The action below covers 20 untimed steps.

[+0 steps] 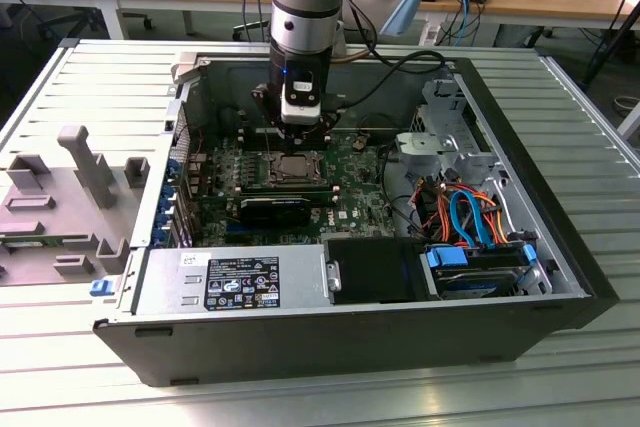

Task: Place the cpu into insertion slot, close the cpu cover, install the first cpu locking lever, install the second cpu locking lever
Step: 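Install the first cpu locking lever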

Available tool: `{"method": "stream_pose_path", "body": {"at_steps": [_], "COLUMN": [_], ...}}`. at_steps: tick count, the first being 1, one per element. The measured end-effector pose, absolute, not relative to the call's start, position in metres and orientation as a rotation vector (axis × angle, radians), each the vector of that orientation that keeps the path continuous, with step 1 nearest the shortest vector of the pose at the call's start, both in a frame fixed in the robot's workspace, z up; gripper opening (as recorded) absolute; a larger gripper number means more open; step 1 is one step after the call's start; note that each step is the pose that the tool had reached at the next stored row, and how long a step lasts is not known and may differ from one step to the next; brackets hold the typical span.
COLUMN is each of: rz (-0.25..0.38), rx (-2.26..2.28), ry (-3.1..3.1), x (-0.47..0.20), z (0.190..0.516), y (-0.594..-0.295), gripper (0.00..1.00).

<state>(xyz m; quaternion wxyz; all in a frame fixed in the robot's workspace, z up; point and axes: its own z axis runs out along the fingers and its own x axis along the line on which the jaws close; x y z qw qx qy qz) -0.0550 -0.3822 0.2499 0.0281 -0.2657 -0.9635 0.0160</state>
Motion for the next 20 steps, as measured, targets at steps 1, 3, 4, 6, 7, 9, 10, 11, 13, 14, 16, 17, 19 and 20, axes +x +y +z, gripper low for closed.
{"method": "stream_pose_path", "body": {"at_steps": [1, 3, 4, 6, 7, 9, 10, 11, 13, 14, 16, 17, 19, 20], "rz": [0.049, 0.049, 0.050, 0.050, 0.050, 0.050, 0.050, 0.050, 0.050, 0.050, 0.051, 0.051, 0.051, 0.051], "rx": [-0.818, -0.813, -0.809, -0.805, -0.799, -0.791, -0.788, -0.786, -0.781, -0.778, -0.773, -0.769, -0.763, -0.761], "ry": [-2.974, -2.976, -2.977, -2.978, -2.980, -2.982, -2.983, -2.983, -2.985, -2.985, -2.987, -2.988, -2.990, -2.990], "x": [-0.0550, -0.0550, -0.0550, -0.0550, -0.0550, -0.0550, -0.0550, -0.0550, -0.0550, -0.0550, -0.0550, -0.0550, -0.0550, -0.0550], "z": [0.2499, 0.2499, 0.2499, 0.2499, 0.2499, 0.2499, 0.2499, 0.2499, 0.2499, 0.2499, 0.2499, 0.2499, 0.2499, 0.2499], "y": [-0.3822, -0.3822, -0.3822, -0.3822, -0.3822, -0.3822, -0.3822, -0.3822, -0.3822, -0.3822, -0.3822, -0.3822, -0.3822, -0.3822], "gripper": [0.11, 0.11, 0.11, 0.11, 0.11, 0.11, 0.11, 0.11, 0.11, 0.11, 0.11, 0.11, 0.11, 0.11]}}
